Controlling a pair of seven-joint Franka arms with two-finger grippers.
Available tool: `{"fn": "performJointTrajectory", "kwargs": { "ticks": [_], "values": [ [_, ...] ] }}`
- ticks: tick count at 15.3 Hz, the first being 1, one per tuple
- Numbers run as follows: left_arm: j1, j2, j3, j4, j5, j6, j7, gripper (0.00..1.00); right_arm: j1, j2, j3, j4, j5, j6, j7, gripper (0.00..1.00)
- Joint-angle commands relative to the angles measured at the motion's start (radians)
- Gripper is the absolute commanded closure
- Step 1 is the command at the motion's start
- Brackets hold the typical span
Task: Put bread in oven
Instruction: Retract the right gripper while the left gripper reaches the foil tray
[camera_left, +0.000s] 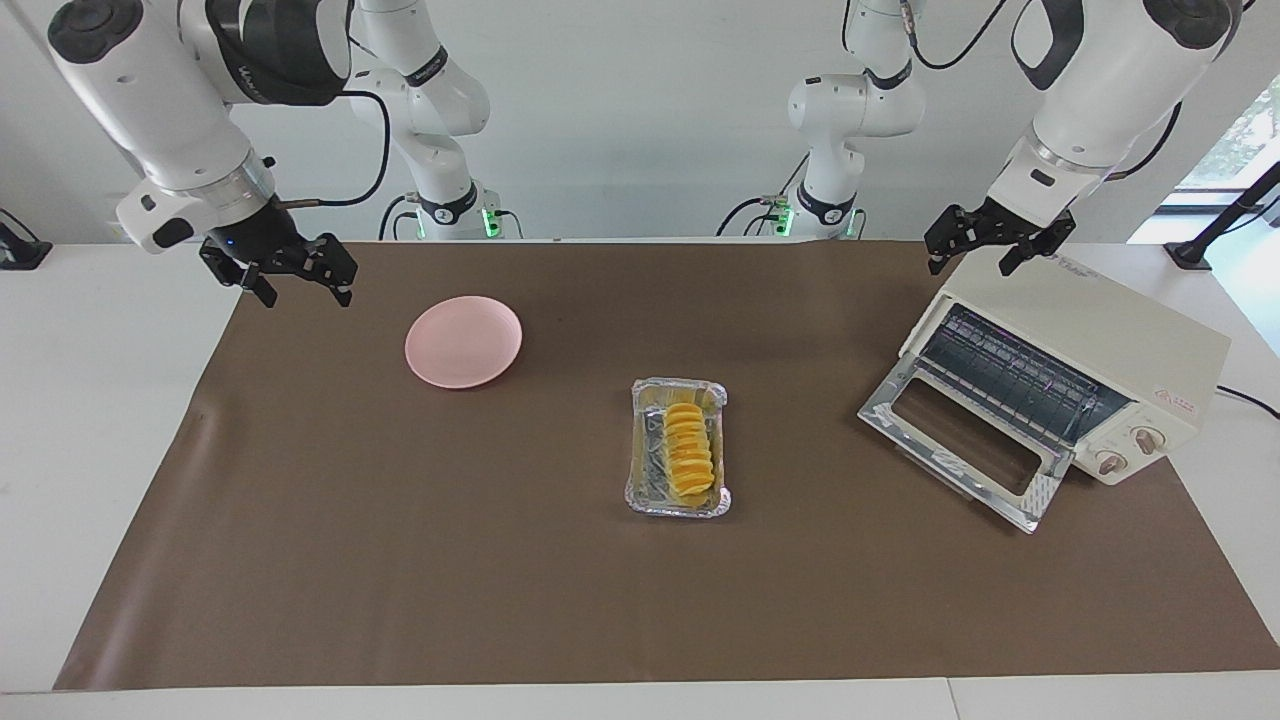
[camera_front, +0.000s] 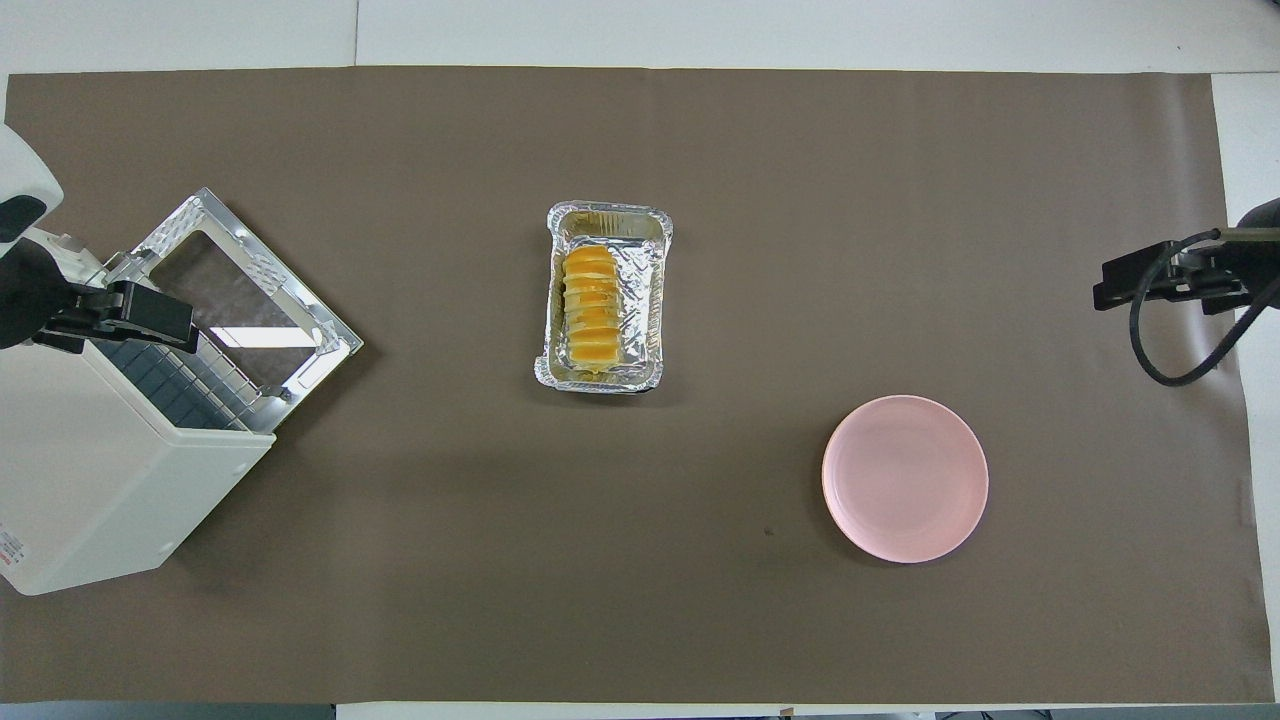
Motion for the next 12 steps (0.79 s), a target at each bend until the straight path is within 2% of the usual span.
{"fn": "performJointTrajectory", "kwargs": {
  "ticks": [1, 6, 7, 9, 10, 11, 12],
  "values": [
    [-0.034, -0.007, -0.017, -0.010, -0.021, 0.051, -0.059, 0.00, -0.019, -0.013, 0.015, -0.028, -0.020, 0.023, 0.011, 0.00],
    [-0.169, 0.160, -0.017, 0.151, -0.072, 0.042, -0.192, 0.00, -0.021, -0.007, 0.015, -0.028, -0.022, 0.024, 0.010, 0.00],
    [-0.201, 0.232, -0.017, 0.219, -0.079, 0.032, -0.244, 0.00, -0.021, -0.008, 0.015, -0.028, -0.022, 0.012, 0.011, 0.00],
    [-0.284, 0.408, -0.010, 0.446, -0.081, -0.031, -0.351, 0.00, -0.021, -0.010, 0.015, -0.028, -0.028, 0.004, 0.013, 0.00],
    [-0.319, 0.483, -0.007, 0.523, -0.082, -0.024, -0.431, 0.00, -0.022, -0.009, 0.015, -0.028, -0.048, 0.009, 0.010, 0.00],
    [-0.364, 0.533, -0.004, 0.551, -0.081, 0.001, -0.509, 0.00, -0.024, -0.009, 0.015, -0.028, -0.060, 0.015, 0.005, 0.00],
    [-0.399, 0.550, -0.005, 0.550, -0.075, 0.042, -0.560, 0.00, -0.025, -0.009, 0.015, -0.029, -0.060, 0.017, 0.003, 0.00]
  ]
}}
